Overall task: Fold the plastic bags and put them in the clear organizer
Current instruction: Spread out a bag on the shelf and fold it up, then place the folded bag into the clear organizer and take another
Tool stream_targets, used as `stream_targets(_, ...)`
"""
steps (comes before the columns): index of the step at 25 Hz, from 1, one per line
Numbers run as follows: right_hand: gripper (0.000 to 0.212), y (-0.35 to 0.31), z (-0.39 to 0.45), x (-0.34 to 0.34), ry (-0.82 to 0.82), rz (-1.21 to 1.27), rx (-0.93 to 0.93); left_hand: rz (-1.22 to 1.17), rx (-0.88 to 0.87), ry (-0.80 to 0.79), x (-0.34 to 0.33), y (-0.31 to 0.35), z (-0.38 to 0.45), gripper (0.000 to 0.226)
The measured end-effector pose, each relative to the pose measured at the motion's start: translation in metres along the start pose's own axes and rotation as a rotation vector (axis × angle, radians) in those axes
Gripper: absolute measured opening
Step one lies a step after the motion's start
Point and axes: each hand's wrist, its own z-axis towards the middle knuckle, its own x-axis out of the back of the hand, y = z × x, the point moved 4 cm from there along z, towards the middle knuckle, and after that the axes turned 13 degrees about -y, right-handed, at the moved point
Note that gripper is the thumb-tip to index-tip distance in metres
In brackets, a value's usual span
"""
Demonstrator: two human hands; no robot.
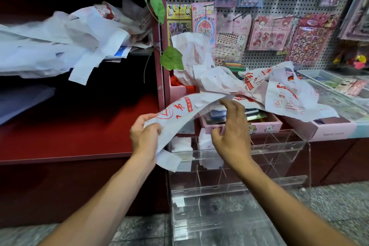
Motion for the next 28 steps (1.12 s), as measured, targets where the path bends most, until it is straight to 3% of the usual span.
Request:
stream_targets(4, 0.099, -0.024, 0.002, -0.026, -0.167, -0.035, 0.108, 0.079, -0.036, 0.008, 0.053, 0.014, 0.006, 0.046)
stream_targets(8, 0.107, -0.054, 0.007, -0.05, -0.123, 0.076, 0.174, 0.38, 0.016, -0.118, 0.108, 0.031, 0.008, 0.054)
stream_targets(11, 0.089, -0.076, 0.012, -0.076, -0.205, 0.021, 0.174, 0.563, 0.102, -0.182, 0.154, 0.038, 0.008, 0.061)
stream_targets(14, 0.041, -0.098, 0.013, -0.098, -0.211, -0.174, 0.343, 0.505, 0.122, -0.228, 0.181, 0.043, 0.01, 0.074)
stream_targets(16, 0.028, -0.112, 0.011, -0.11, -0.172, -0.401, 0.467, 0.181, 0.046, -0.014, 0.201, 0.05, 0.02, 0.08)
stream_targets(18, 0.027, -0.128, 0.011, -0.121, -0.132, -0.501, 0.456, -0.145, -0.079, 0.28, 0.226, 0.057, 0.024, 0.059)
stream_targets(19, 0.027, -0.137, 0.011, -0.126, -0.117, -0.525, 0.419, -0.114, -0.137, 0.391, 0.237, 0.058, 0.024, 0.05)
stream_targets(21, 0.026, -0.152, 0.013, -0.139, -0.131, -0.564, 0.352, 0.428, -0.237, 0.436, 0.25, 0.059, 0.023, 0.047)
stream_targets(23, 0.028, -0.163, 0.011, -0.154, -0.184, -0.575, 0.33, 1.009, -0.416, 0.116, 0.236, 0.047, 0.022, 0.06)
stream_targets(25, 0.031, -0.173, 0.008, -0.172, -0.255, -0.527, 0.378, 1.292, -0.423, -0.383, 0.215, 0.02, 0.02, 0.083)
stream_targets(26, 0.032, -0.179, 0.006, -0.181, -0.305, -0.482, 0.43, 1.367, -0.379, -0.554, 0.209, 0.008, 0.018, 0.091)
stream_targets(28, 0.038, -0.188, 0.004, -0.198, -0.464, -0.367, 0.518, 1.395, -0.359, -0.62, 0.21, -0.009, 0.022, 0.093)
